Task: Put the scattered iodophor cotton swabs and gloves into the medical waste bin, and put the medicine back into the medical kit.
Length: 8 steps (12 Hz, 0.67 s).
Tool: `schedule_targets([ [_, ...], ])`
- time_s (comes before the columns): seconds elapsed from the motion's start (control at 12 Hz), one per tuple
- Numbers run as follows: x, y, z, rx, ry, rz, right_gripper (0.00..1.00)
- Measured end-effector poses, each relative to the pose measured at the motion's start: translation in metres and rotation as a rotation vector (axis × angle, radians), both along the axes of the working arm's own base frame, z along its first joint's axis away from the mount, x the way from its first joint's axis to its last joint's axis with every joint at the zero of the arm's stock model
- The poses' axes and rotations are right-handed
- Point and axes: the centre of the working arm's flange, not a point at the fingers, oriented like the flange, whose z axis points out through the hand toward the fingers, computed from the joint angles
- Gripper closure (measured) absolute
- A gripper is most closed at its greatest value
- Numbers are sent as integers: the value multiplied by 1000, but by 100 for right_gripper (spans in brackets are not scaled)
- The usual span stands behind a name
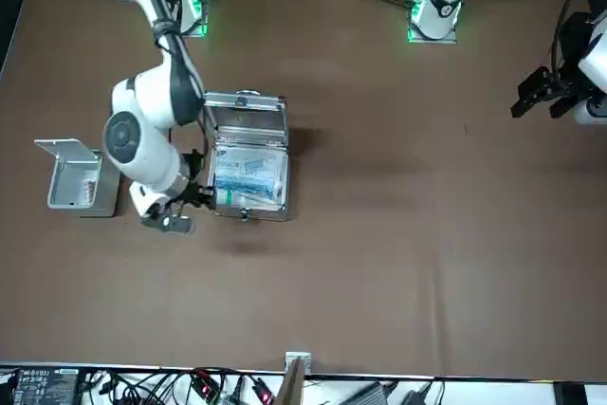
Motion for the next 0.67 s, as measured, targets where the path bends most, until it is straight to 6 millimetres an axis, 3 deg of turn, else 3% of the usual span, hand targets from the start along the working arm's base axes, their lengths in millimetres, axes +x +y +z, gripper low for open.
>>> schedule_targets([
  [0.42,-25,62,-3,-1,8,36,61],
  [0.67,-34,85,-13,-5,16,69,61],
])
